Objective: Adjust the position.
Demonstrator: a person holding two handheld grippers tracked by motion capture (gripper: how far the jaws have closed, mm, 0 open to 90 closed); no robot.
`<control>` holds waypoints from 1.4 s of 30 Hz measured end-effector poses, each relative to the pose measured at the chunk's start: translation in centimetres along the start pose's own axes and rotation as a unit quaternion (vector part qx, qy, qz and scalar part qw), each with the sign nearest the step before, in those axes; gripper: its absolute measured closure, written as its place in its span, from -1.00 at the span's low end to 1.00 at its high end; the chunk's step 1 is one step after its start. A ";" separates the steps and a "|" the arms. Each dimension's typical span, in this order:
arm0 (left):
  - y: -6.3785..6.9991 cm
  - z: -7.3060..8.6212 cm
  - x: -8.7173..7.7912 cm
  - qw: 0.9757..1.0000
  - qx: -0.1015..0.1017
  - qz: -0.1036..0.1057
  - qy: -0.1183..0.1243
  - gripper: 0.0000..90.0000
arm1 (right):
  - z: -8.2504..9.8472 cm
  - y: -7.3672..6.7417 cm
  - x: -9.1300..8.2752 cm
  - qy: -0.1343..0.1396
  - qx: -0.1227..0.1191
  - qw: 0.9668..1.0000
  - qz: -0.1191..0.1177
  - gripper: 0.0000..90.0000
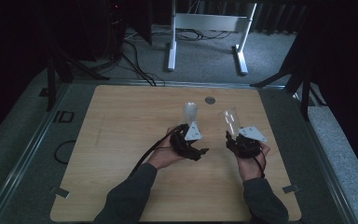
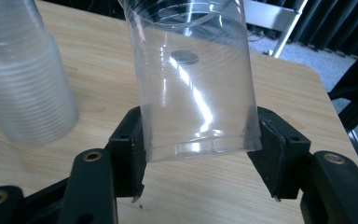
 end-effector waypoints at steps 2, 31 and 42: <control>0.0 0.0 0.0 1.000 -0.001 0.000 0.000 -0.43 | 0.0 0.0 -0.1 0.005 0.001 1.000 0.000 -0.07; -0.7 -1.8 -0.3 0.998 -0.050 0.008 0.043 -0.42 | -0.5 -0.4 -2.1 0.092 0.010 0.996 0.016 -0.07; -1.1 -2.7 -0.5 0.995 -0.077 0.020 0.061 -0.38 | -0.4 0.0 -2.6 0.108 0.019 0.994 0.028 -0.07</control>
Point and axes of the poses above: each handheld gripper's, and its own axes: x roughly forward along the jaws, z roughly out of its underside, y roughly to its right, the point moved 9 cm from there along x, roughly forward along the jaws, and after that the axes turned 15 degrees about -y, right-handed, at the moved point
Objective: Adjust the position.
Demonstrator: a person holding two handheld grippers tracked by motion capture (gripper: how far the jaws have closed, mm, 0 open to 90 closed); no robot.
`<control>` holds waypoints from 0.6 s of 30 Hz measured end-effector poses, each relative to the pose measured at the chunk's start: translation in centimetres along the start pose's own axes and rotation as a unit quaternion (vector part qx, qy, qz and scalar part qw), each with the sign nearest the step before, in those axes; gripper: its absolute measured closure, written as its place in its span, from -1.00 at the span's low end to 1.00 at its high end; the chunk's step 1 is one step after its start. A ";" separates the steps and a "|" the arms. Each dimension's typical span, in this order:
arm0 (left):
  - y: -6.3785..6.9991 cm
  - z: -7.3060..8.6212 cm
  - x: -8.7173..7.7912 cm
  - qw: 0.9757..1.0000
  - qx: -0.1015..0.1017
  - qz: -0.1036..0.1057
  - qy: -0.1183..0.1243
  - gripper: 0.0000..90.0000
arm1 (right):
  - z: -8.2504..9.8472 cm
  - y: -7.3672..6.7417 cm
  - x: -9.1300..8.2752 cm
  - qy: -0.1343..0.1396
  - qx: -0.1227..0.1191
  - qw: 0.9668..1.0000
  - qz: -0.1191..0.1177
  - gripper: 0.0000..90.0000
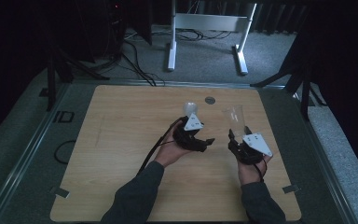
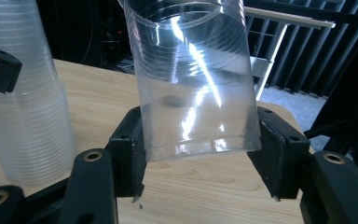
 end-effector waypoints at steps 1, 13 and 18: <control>0.0 -0.1 0.0 1.000 -0.002 -0.001 0.002 -0.38 | 0.0 0.0 0.0 0.002 0.001 1.000 0.001 -0.07; -0.3 -1.2 -0.2 0.998 -0.043 0.029 0.023 -0.38 | 0.2 -0.1 -0.3 0.011 0.004 1.000 0.003 -0.07; -0.4 -1.9 -0.2 0.996 -0.064 0.046 0.038 -0.38 | 0.2 -0.5 -0.4 0.016 -0.002 1.000 0.005 -0.07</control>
Point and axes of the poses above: each handheld gripper's, and its own axes: x roughly forward along the jaws, z roughly out of its underside, y roughly to its right, the point moved 9 cm from there along x, roughly forward along the jaws, and after that the axes turned 15 degrees about -y, right-handed, at the moved point
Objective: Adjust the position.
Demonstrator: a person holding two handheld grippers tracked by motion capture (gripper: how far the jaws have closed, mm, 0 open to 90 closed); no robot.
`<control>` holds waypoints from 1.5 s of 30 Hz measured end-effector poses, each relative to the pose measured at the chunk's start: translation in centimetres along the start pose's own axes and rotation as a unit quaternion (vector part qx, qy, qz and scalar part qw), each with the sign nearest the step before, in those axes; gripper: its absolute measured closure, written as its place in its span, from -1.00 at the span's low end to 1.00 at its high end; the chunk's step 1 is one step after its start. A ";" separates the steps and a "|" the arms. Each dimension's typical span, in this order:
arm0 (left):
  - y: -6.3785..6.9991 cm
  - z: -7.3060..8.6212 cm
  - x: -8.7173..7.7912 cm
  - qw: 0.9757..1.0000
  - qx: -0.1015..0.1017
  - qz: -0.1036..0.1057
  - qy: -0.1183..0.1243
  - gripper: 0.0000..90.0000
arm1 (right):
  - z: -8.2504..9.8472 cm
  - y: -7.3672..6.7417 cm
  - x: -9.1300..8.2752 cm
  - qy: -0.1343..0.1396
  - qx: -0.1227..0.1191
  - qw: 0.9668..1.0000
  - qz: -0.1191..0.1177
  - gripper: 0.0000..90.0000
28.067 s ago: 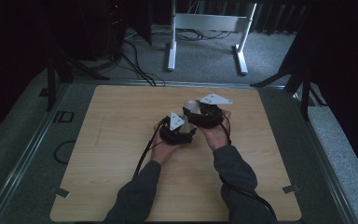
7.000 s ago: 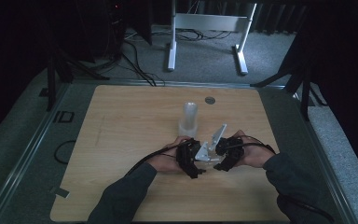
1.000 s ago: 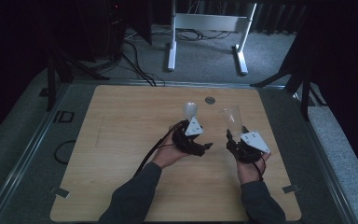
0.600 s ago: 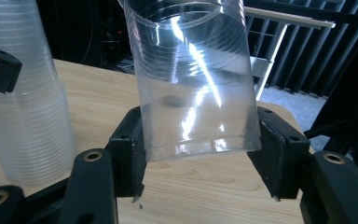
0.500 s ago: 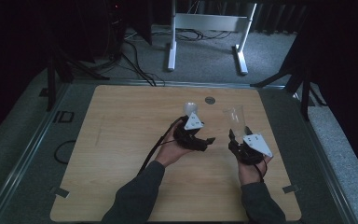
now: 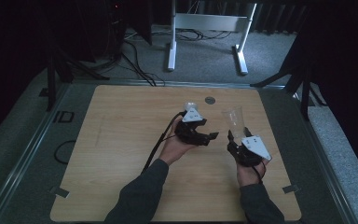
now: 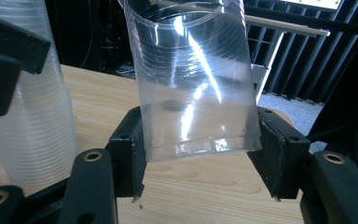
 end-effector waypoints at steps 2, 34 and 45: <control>0.0 -0.2 0.0 1.000 -0.006 0.007 0.003 -0.38 | 0.0 -0.1 -0.1 0.004 0.000 1.000 0.000 -0.07; 1.3 -3.0 0.9 0.996 -0.050 0.063 0.037 -0.41 | -0.3 -1.1 -0.8 0.039 0.003 0.999 -0.008 -0.07; 1.9 -3.8 1.3 0.995 -0.053 0.070 0.045 -0.44 | -0.4 -1.4 -1.0 0.049 0.008 0.999 -0.012 -0.07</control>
Point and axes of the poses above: each handheld gripper's, and its own axes: x roughly forward along the jaws, z roughly out of its underside, y roughly to its right, the point moved 9 cm from there along x, roughly forward along the jaws, and after that the axes turned 15 degrees about -y, right-handed, at the moved point
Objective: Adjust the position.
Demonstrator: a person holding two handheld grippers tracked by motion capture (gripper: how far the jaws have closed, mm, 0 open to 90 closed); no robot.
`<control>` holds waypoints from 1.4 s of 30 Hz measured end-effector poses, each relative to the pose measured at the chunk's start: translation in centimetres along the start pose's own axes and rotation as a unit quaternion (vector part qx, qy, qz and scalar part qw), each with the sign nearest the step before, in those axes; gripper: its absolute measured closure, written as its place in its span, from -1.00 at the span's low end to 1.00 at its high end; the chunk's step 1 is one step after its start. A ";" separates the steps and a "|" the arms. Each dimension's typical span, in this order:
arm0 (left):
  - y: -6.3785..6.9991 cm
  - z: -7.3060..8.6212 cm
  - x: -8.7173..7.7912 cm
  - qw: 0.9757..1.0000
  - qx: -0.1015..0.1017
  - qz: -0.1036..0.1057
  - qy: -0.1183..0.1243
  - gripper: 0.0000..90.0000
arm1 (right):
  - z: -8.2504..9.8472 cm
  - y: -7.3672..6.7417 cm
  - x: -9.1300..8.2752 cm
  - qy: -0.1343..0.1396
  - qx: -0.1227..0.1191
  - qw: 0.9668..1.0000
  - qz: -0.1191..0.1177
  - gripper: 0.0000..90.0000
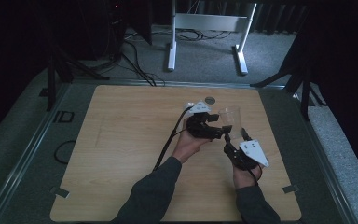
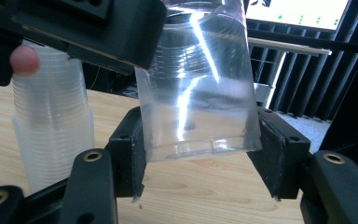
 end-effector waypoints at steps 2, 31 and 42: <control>0.1 -0.1 0.1 1.000 0.001 0.002 0.000 -0.45 | 0.0 0.0 0.0 0.002 0.002 1.000 -0.001 -0.07; 0.1 -1.2 0.8 0.998 -0.033 0.032 0.032 -0.55 | 0.0 -1.0 -0.1 0.007 0.001 1.000 -0.015 -0.07; 0.0 -1.2 1.1 0.998 -0.041 0.038 0.037 -0.55 | 0.0 -1.3 -0.1 0.010 -0.001 1.000 -0.018 -0.07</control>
Point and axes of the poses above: each handheld gripper's, and its own axes: x roughly forward along the jaws, z roughly out of its underside, y roughly to its right, the point moved 9 cm from there along x, roughly forward along the jaws, and after that the axes turned 15 degrees about -y, right-handed, at the moved point
